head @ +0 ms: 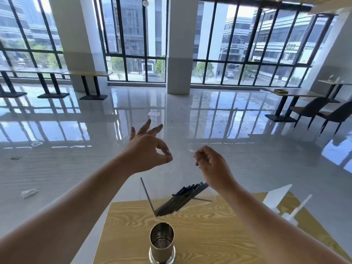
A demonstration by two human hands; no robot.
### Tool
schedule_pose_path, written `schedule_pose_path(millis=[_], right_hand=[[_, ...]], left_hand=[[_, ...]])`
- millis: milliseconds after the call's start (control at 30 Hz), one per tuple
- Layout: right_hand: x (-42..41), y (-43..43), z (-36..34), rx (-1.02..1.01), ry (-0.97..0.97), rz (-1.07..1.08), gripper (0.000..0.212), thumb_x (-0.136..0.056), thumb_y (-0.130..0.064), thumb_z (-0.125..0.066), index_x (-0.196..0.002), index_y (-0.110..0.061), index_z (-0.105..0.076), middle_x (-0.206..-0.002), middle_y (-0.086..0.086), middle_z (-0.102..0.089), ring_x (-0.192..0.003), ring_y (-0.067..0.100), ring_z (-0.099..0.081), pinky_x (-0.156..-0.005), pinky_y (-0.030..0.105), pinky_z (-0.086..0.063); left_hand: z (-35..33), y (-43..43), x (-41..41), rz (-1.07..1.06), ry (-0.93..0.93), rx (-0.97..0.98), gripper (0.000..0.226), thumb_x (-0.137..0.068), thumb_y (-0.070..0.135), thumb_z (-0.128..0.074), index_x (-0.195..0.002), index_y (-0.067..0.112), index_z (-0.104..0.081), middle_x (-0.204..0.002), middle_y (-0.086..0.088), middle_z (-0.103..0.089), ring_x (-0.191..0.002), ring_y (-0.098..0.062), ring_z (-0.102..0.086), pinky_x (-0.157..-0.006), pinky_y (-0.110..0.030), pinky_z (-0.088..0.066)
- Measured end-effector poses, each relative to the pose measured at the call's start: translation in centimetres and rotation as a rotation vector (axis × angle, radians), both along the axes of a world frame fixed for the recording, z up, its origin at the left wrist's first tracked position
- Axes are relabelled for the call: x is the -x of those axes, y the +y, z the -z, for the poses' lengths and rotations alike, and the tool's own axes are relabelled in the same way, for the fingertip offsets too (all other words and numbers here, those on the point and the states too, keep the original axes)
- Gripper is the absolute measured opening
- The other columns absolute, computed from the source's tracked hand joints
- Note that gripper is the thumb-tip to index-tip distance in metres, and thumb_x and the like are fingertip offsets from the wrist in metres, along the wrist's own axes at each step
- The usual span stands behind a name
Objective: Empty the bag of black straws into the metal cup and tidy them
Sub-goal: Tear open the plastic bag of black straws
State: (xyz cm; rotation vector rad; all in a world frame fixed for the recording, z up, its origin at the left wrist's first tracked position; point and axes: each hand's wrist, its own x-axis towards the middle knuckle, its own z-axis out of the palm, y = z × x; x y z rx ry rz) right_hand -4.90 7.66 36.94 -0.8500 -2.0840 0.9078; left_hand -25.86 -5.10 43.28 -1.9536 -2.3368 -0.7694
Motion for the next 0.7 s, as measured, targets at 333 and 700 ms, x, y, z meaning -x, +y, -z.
schedule_pose_path(millis=[333, 700], right_hand=[[-1.1, 2.7, -2.2, -0.024, 0.109, -0.103, 0.017, -0.108, -0.017, -0.056, -0.095, -0.022, -0.064, -0.086, -0.003, -0.071, -0.081, 0.008, -0.065, -0.067, 0.018, -0.049], [-3.8, 5.4, -1.2, 0.022, 0.168, -0.033, 0.014, -0.105, -0.028, -0.061, -0.092, -0.027, -0.064, -0.082, 0.005, -0.070, -0.072, 0.022, -0.062, -0.062, 0.030, -0.046]], left_hand=[[-6.4, 3.3, -1.4, 0.007, 0.133, 0.133, 0.022, -0.076, 0.058, -0.083, -0.062, 0.053, -0.066, -0.150, 0.020, -0.051, -0.156, -0.014, -0.016, -0.122, -0.063, 0.014], [-7.3, 4.9, -3.8, 0.061, -0.005, 0.022, 0.018, -0.080, 0.038, -0.086, -0.070, 0.041, -0.071, -0.111, 0.021, -0.063, -0.099, 0.002, -0.058, -0.082, -0.026, -0.044]])
